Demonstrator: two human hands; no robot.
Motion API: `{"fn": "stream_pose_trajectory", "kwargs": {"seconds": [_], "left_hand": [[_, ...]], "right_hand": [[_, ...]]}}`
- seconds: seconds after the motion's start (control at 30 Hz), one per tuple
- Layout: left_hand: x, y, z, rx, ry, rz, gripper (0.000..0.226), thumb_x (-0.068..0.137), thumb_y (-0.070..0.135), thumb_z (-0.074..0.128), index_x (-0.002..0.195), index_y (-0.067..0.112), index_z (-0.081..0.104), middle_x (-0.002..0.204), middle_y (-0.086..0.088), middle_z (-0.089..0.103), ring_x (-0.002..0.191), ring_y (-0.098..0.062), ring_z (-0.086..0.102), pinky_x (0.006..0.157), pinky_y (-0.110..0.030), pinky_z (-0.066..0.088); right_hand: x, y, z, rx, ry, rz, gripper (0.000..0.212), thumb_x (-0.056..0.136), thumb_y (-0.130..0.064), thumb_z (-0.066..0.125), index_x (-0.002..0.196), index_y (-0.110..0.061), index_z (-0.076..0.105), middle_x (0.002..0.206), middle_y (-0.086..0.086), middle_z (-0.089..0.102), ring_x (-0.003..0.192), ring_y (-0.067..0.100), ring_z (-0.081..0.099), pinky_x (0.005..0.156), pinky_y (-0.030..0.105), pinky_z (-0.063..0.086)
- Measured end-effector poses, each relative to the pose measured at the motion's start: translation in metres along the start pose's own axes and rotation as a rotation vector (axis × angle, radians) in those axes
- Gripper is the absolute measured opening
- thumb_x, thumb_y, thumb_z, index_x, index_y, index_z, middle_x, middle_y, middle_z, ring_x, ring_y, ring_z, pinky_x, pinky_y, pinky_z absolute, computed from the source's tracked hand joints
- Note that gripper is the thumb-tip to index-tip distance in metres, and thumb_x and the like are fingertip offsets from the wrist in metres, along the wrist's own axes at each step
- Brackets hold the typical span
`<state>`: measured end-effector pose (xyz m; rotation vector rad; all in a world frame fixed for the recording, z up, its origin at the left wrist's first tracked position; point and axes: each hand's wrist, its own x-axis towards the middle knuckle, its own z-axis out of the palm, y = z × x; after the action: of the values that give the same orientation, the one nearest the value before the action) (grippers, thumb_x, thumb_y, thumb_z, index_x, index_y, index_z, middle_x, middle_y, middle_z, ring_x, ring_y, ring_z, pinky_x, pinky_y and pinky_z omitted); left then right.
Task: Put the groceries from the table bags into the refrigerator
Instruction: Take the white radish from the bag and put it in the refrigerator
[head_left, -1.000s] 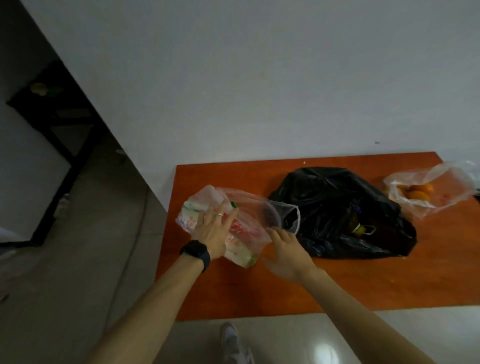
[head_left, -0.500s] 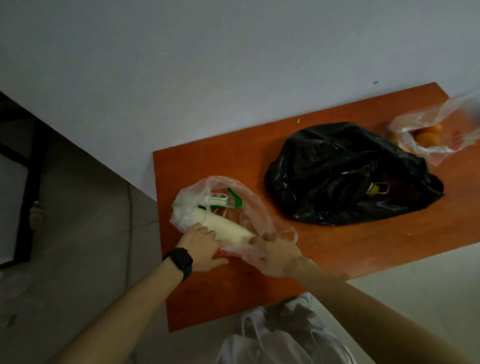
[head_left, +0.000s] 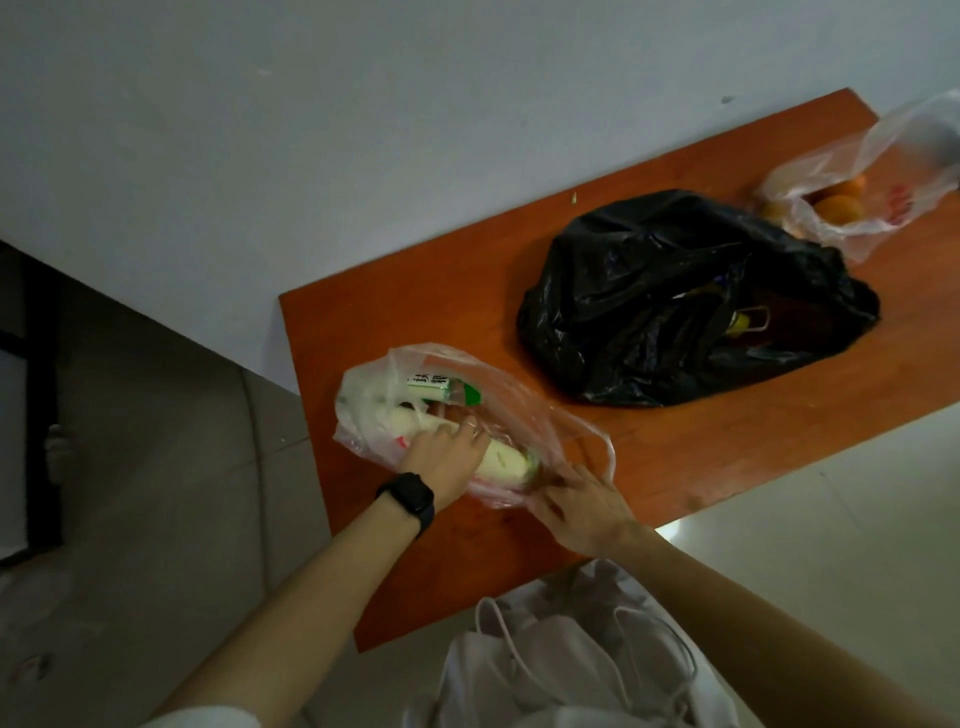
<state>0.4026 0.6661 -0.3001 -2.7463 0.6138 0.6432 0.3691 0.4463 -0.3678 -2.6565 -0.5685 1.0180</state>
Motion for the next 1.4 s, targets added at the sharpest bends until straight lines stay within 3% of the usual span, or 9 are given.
{"fn": "stream_pose_trajectory", "kwargs": {"seconds": [0.1, 0.2, 0.33, 0.5, 0.73, 1.0, 1.13, 1.33, 1.4], "left_hand": [[0.019, 0.010, 0.000, 0.124, -0.019, 0.114, 0.055, 0.090, 0.020, 0.059, 0.141, 0.015, 0.040, 0.141, -0.011, 0.043, 0.124, -0.029, 0.043, 0.097, -0.043, 0.040], [0.033, 0.016, 0.007, 0.151, -0.073, 0.156, 0.061, 0.088, 0.041, 0.063, 0.140, 0.016, 0.042, 0.141, -0.011, 0.045, 0.124, -0.030, 0.045, 0.099, -0.045, 0.038], [0.046, 0.013, 0.013, 0.139, -0.101, 0.178, 0.060, 0.088, 0.047, 0.062, 0.137, 0.018, 0.043, 0.138, -0.009, 0.048, 0.122, -0.030, 0.047, 0.098, -0.044, 0.038], [0.050, 0.015, 0.018, 0.204, -0.204, 0.184, 0.067, 0.085, 0.027, 0.067, 0.142, 0.017, 0.034, 0.137, -0.010, 0.050, 0.125, -0.031, 0.048, 0.102, -0.047, 0.037], [0.052, 0.008, 0.021, 0.145, -0.150, 0.242, 0.065, 0.086, 0.042, 0.067, 0.138, 0.016, 0.039, 0.130, -0.008, 0.058, 0.112, -0.028, 0.058, 0.092, -0.040, 0.045], [0.033, -0.021, -0.022, -0.127, 0.071, 0.148, 0.064, 0.088, 0.058, 0.059, 0.137, 0.022, 0.038, 0.121, -0.004, 0.061, 0.098, -0.027, 0.063, 0.061, -0.034, 0.043], [0.025, -0.039, -0.045, -0.334, 0.163, 0.072, 0.073, 0.083, 0.060, 0.065, 0.141, 0.026, 0.035, 0.116, -0.003, 0.064, 0.100, -0.027, 0.065, 0.070, -0.038, 0.054], [0.015, -0.054, -0.091, -0.784, 0.390, -0.135, 0.080, 0.072, 0.057, 0.080, 0.138, 0.027, 0.045, 0.119, 0.003, 0.065, 0.099, -0.018, 0.064, 0.077, -0.041, 0.057], [0.014, -0.059, -0.107, -0.942, 0.462, -0.194, 0.080, 0.068, 0.057, 0.082, 0.135, 0.027, 0.049, 0.122, 0.006, 0.066, 0.102, -0.014, 0.064, 0.081, -0.038, 0.057]], "right_hand": [[-0.003, -0.002, -0.004, 0.198, 0.068, 0.046, 0.047, 0.100, -0.057, 0.027, 0.129, -0.030, 0.053, 0.122, -0.003, 0.060, 0.110, 0.015, 0.056, 0.109, 0.053, 0.036], [-0.001, -0.008, -0.012, 0.375, 0.161, 0.105, 0.048, 0.101, -0.056, 0.033, 0.141, -0.031, 0.030, 0.094, -0.004, 0.065, 0.080, 0.013, 0.060, 0.095, 0.042, 0.047], [0.018, -0.010, -0.008, 0.555, 0.171, 0.234, 0.053, 0.094, -0.070, 0.035, 0.121, -0.029, 0.053, 0.097, -0.007, 0.070, 0.084, 0.010, 0.065, 0.094, 0.042, 0.049], [0.028, -0.007, -0.005, 0.787, 0.223, 0.289, 0.014, 0.095, -0.038, 0.063, 0.094, -0.023, 0.063, 0.089, -0.004, 0.070, 0.077, 0.007, 0.067, 0.077, 0.029, 0.058], [0.017, -0.003, 0.003, 0.666, 0.201, 0.281, 0.012, 0.099, -0.026, 0.054, 0.100, -0.021, 0.064, 0.084, -0.003, 0.068, 0.070, 0.013, 0.068, 0.066, 0.035, 0.061], [0.004, -0.006, -0.018, 0.727, 0.320, 0.208, 0.008, 0.098, -0.024, 0.057, 0.105, -0.023, 0.061, 0.087, -0.005, 0.067, 0.059, 0.005, 0.059, 0.048, 0.015, 0.042], [0.001, -0.005, -0.030, 0.711, 0.374, 0.194, 0.005, 0.096, -0.027, 0.063, 0.101, -0.026, 0.064, 0.079, -0.009, 0.067, 0.058, 0.015, 0.065, 0.050, 0.033, 0.056], [-0.006, -0.013, -0.054, 0.588, 0.252, 0.089, 0.014, 0.099, -0.033, 0.056, 0.099, -0.024, 0.067, 0.086, -0.010, 0.067, 0.062, -0.001, 0.063, 0.052, 0.016, 0.049], [-0.011, -0.017, -0.068, 0.483, 0.294, 0.062, 0.021, 0.099, -0.037, 0.053, 0.104, -0.023, 0.068, 0.097, -0.006, 0.069, 0.079, 0.004, 0.066, 0.068, 0.020, 0.054]]}}
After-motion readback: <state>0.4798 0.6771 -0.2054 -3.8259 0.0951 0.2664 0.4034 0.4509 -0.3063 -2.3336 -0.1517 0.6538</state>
